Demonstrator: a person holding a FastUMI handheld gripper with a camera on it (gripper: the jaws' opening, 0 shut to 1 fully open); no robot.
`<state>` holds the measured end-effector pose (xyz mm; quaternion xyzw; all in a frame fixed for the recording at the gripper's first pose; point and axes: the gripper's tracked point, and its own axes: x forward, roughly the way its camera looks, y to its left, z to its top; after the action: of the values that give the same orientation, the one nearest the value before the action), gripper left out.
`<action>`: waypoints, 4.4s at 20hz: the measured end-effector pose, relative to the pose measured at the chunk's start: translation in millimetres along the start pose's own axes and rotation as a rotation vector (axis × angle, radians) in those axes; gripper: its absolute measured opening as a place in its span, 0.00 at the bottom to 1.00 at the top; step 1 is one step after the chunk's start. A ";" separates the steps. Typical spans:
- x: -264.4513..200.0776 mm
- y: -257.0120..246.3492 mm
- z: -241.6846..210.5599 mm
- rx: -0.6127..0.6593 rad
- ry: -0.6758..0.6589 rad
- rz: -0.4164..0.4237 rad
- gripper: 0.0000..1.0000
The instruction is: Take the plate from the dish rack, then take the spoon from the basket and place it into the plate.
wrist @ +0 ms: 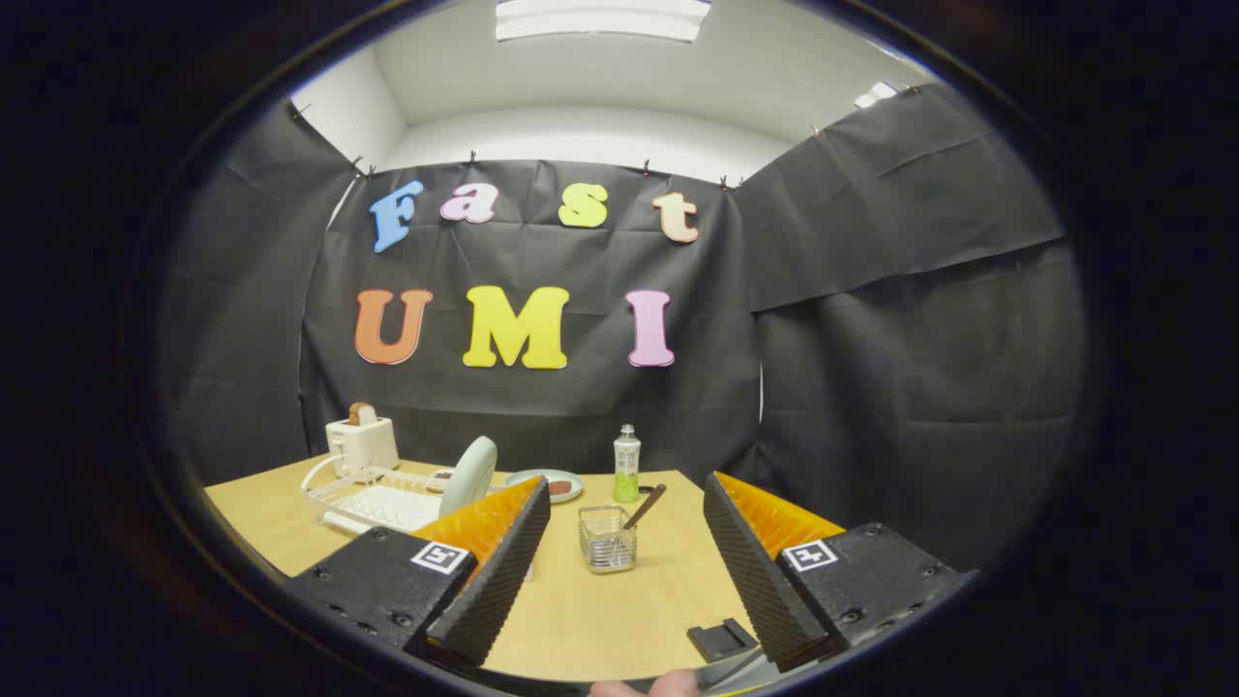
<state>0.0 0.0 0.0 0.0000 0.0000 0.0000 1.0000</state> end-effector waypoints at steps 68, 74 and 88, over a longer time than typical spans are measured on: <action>265.4 226.5 -86.4 0.078 0.404 0.058 0.51; 267.0 221.6 -68.3 0.078 0.398 0.001 0.34; 257.9 205.1 -7.2 0.011 0.271 -0.045 0.21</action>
<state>257.9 205.1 -7.2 0.0053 0.1350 -0.0225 0.9906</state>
